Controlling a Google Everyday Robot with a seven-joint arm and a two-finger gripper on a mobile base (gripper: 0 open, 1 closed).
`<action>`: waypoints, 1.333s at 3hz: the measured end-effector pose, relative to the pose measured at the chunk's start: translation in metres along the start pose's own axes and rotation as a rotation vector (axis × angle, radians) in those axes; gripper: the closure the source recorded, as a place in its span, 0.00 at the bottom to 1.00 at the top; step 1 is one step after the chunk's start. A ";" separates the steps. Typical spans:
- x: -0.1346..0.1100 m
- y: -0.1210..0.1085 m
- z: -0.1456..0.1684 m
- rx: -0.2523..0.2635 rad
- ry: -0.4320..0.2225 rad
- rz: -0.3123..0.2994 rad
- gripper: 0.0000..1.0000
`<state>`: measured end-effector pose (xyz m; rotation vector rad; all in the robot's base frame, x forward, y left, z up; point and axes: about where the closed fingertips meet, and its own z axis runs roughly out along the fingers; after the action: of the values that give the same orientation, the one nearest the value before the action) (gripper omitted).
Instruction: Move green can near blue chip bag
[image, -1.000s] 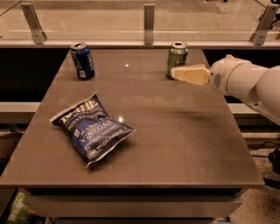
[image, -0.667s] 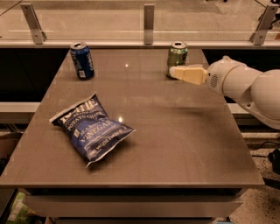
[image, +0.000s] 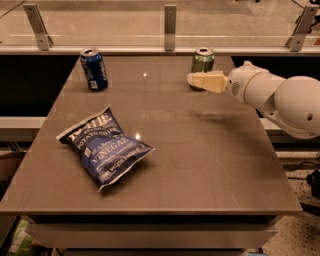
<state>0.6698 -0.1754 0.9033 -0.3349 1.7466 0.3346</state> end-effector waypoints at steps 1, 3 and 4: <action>0.001 0.001 0.015 -0.017 0.002 -0.009 0.00; 0.005 0.001 0.044 -0.055 -0.005 -0.014 0.00; 0.008 -0.001 0.058 -0.077 -0.030 -0.015 0.00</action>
Offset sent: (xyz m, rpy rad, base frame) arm 0.0416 0.0162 -0.0167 -0.0059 0.0064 0.0567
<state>0.7205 -0.1535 0.8845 -0.3965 1.7035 0.3947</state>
